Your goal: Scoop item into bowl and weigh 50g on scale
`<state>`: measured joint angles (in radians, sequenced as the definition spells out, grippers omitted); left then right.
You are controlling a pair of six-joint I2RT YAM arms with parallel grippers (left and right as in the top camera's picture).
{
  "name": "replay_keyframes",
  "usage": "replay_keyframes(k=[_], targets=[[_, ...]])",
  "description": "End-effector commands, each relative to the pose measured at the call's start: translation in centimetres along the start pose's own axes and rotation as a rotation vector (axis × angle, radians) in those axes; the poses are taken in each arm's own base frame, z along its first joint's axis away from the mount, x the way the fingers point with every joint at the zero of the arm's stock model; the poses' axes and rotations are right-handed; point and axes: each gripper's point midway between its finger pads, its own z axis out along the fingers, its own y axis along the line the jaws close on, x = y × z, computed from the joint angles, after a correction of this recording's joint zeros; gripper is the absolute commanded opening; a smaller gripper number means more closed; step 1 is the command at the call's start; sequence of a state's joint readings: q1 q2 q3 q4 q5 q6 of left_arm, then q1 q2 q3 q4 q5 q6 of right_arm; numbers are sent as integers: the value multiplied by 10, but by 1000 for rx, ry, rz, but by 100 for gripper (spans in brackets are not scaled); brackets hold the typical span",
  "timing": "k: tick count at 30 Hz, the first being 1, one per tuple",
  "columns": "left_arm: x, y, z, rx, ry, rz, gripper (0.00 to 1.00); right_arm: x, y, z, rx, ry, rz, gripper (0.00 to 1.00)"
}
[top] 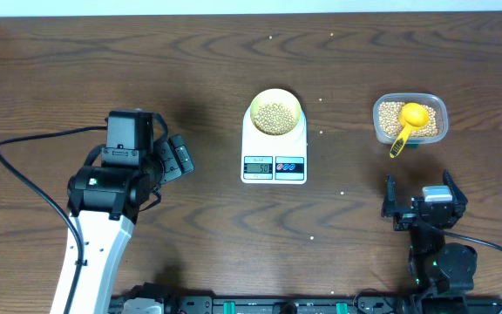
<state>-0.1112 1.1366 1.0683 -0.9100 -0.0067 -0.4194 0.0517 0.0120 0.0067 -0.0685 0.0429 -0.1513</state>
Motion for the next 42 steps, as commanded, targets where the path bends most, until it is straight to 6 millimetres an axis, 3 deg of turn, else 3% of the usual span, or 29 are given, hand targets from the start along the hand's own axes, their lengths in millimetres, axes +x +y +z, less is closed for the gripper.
replay_keyframes(k=[1, 18, 29, 34, 42], targets=[[-5, 3, -2, -14, -16, -7, 96, 0, 0, 0, -1, 0, -14, 99], [-10, 0, -2, -2, -38, -10, 96, 0, 0, 0, -1, 0, -14, 99], [-52, 3, -9, -42, -228, -30, 96, 0, 0, 0, -1, 0, -14, 99], [-66, 14, -12, -107, -310, -45, 96, 0, 0, 0, -1, 0, -14, 99], [-78, 22, -20, -166, -456, 172, 96, 0, 0, 0, -1, 0, -14, 99]])
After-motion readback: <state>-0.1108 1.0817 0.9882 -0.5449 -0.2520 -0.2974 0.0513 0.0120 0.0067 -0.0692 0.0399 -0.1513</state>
